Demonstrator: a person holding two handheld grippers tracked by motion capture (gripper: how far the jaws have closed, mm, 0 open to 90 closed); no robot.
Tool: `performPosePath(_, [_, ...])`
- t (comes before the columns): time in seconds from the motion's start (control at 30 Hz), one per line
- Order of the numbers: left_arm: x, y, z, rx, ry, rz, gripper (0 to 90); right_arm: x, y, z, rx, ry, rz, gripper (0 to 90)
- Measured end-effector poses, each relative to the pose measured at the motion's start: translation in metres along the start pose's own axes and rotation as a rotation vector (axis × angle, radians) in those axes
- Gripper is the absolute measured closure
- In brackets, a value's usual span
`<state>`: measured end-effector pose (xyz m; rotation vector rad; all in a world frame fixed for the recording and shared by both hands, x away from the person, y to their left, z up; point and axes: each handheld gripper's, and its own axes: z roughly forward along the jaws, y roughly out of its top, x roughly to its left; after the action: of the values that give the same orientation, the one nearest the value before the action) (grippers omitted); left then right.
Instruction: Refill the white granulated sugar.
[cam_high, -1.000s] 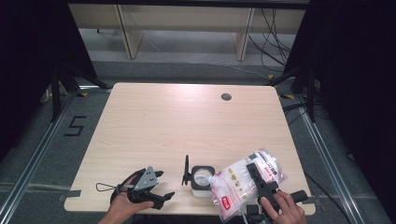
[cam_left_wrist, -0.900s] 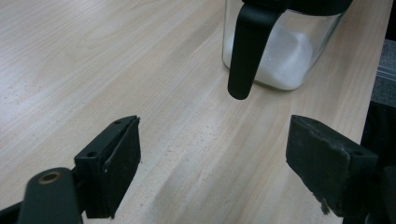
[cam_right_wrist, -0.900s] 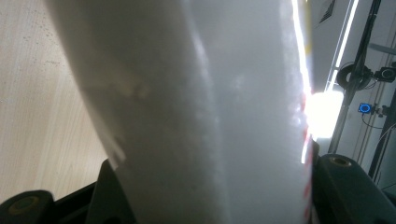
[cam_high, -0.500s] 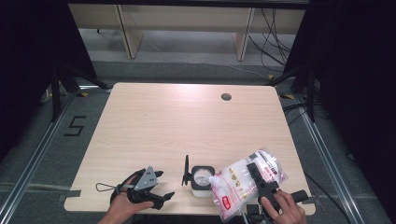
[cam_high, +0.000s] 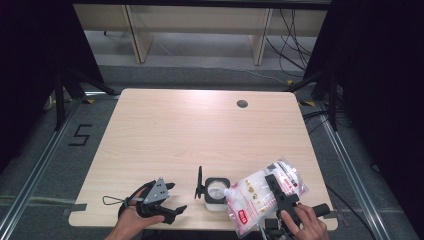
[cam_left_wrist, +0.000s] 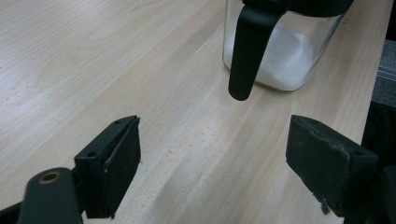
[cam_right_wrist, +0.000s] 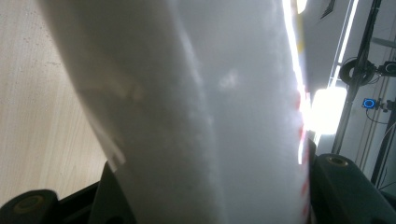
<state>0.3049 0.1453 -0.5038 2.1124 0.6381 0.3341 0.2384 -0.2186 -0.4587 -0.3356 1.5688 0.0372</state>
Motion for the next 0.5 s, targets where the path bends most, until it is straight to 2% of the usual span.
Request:
performPosePath(0.1, [0.0004, 0.0002, -0.0002, -0.003, -0.004, 0.009, 17.5, -0.0010, 0.0003, -0.0003, -0.006, -0.010, -0.009, 48.9])
performPosePath(0.13, [0.0016, 0.0007, -0.0001, -0.006, -0.005, 0.024, 17.5, -0.0021, 0.0005, 0.0002, -0.015, -0.010, -0.021, 48.9])
performPosePath(0.23, [-0.0005, -0.0002, 0.0000, -0.010, -0.002, 0.003, 17.5, -0.0040, 0.0010, 0.0008, -0.026, -0.017, -0.050, 48.9])
performPosePath(0.27, [0.0006, 0.0003, -0.0003, -0.006, -0.006, 0.014, 17.5, -0.0027, 0.0010, 0.0003, -0.020, -0.015, -0.032, 49.0])
performPosePath(0.3, [0.0029, 0.0009, -0.0003, -0.002, -0.009, 0.037, 17.5, -0.0032, 0.0010, 0.0006, -0.026, -0.020, -0.039, 49.0])
performPosePath(0.33, [0.0012, 0.0004, -0.0001, 0.003, -0.005, 0.002, 17.5, -0.0034, 0.0010, 0.0007, -0.024, -0.017, -0.039, 49.0])
performPosePath(0.37, [0.0009, -0.0001, 0.0004, -0.004, -0.001, 0.001, 17.5, -0.0023, 0.0008, 0.0006, -0.015, -0.008, -0.025, 49.0])
performPosePath(0.5, [0.0002, 0.0005, 0.0004, -0.017, -0.011, 0.001, 17.5, -0.0023, 0.0004, 0.0004, -0.013, -0.008, -0.023, 49.0])
